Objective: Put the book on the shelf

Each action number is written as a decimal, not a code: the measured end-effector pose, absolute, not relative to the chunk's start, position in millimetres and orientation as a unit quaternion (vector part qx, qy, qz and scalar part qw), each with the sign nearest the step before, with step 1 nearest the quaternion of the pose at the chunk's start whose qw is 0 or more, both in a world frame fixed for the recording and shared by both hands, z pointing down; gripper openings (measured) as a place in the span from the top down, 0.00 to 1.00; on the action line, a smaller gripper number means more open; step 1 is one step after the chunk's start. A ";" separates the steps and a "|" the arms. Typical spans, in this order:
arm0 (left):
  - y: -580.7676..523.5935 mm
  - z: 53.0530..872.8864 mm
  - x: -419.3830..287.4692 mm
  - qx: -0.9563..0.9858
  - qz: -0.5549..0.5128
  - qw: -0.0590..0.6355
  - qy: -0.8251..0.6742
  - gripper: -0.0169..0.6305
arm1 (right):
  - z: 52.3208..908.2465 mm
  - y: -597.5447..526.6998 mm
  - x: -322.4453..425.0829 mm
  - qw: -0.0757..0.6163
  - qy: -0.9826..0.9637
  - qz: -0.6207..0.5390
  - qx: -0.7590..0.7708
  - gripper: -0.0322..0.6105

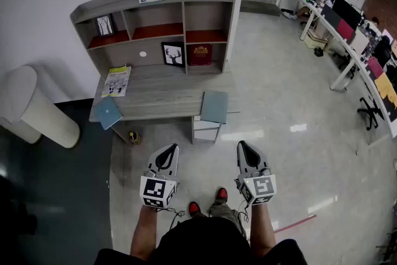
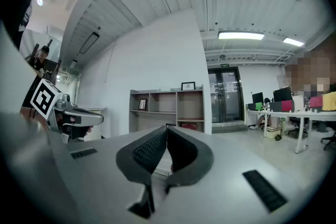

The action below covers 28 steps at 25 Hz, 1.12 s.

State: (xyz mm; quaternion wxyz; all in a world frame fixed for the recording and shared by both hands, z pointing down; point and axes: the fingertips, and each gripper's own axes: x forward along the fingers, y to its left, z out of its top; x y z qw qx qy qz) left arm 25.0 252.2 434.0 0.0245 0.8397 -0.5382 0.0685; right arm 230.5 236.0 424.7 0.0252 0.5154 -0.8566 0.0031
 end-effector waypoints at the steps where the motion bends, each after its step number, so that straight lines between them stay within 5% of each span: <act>1: 251.8 434.0 25.7 0.840 0.068 0.024 -0.537 0.97 | 424.0 235.7 230.4 0.024 -0.856 0.003 0.516 0.90; 28: 224.0 446.0 4.3 0.830 0.065 0.042 -0.553 0.97 | 436.5 193.9 236.7 0.031 -0.849 0.031 0.526 0.90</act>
